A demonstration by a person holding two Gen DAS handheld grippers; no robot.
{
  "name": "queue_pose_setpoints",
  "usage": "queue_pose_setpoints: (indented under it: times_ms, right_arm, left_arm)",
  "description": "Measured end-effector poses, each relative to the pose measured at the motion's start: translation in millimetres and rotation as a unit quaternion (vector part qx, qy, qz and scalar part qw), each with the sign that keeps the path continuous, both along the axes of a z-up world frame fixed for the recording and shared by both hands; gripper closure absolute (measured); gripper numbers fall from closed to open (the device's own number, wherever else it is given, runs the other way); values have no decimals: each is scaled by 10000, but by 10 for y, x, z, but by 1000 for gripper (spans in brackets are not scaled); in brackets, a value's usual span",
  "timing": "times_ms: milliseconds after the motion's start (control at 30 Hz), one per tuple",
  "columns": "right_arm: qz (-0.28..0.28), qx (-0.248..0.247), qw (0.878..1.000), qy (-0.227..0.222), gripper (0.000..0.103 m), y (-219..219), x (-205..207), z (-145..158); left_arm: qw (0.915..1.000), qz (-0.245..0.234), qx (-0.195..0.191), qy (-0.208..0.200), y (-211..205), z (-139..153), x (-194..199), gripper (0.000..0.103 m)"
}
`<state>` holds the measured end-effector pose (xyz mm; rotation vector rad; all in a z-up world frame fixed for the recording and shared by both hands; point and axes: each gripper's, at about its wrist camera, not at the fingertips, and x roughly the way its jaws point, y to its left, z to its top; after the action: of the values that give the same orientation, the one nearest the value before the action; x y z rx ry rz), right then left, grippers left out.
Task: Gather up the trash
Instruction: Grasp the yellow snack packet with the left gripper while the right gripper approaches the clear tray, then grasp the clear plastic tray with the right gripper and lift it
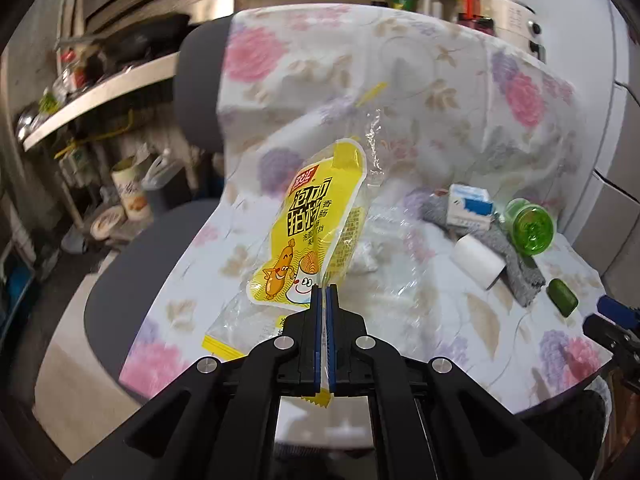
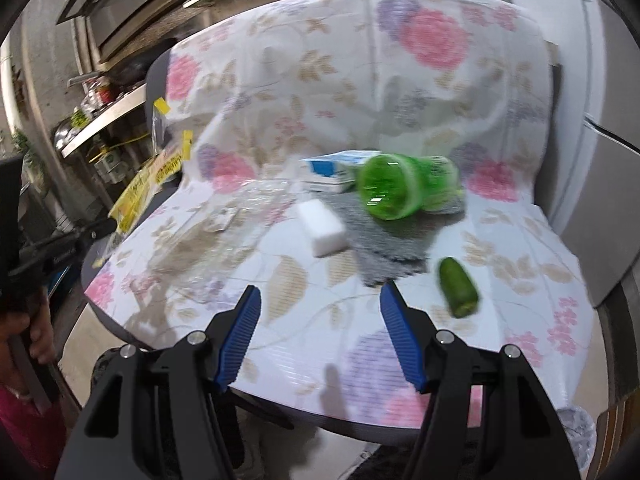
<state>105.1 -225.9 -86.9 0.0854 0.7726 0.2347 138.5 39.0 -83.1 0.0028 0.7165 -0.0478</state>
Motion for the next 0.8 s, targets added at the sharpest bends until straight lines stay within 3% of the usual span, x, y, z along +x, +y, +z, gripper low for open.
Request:
queue_pose_setpoints:
  times_ms: [267,433,800]
  right_arm:
    - [309,-77,9995,40,44,492,265,-132]
    - [471,-174,9987,124,72,781,537,-239]
    - [227,468,9937,988,72,966,1239,-674]
  left_arm:
    - [9994,254,22,250,224,-258,-90,100]
    - [9988,278,27,409,314,-394,10,100]
    - [9985,232,44,487,359,-493,211,100]
